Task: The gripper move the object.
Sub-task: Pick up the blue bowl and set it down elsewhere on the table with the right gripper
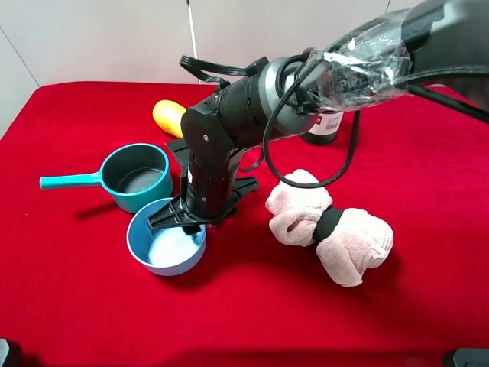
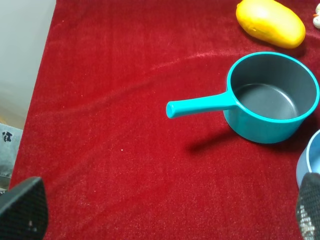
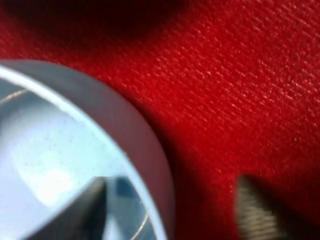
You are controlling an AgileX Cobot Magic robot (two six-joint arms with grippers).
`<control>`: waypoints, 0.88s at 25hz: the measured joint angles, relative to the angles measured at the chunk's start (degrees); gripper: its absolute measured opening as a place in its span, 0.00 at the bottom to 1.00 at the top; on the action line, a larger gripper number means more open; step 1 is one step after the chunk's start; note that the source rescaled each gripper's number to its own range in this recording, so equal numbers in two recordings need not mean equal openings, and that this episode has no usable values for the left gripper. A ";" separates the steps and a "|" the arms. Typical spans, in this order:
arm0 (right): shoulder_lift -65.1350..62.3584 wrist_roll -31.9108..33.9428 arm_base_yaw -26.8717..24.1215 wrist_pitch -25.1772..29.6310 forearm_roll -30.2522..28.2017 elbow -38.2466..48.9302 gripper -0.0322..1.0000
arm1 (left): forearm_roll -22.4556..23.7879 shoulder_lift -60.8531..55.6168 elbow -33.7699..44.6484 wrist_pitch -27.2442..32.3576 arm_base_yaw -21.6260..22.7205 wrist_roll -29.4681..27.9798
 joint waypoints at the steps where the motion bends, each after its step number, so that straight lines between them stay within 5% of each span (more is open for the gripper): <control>1: 0.00 0.05 0.00 0.00 0.00 0.00 0.73 | 0.00 0.00 0.00 0.00 0.00 0.00; 5: -0.19 0.05 0.00 0.28 0.05 0.00 0.90 | 0.00 0.00 0.00 0.00 0.00 0.00; 22: -14.47 -1.29 0.00 12.69 0.06 0.00 0.98 | 0.00 0.00 0.00 0.00 0.00 0.00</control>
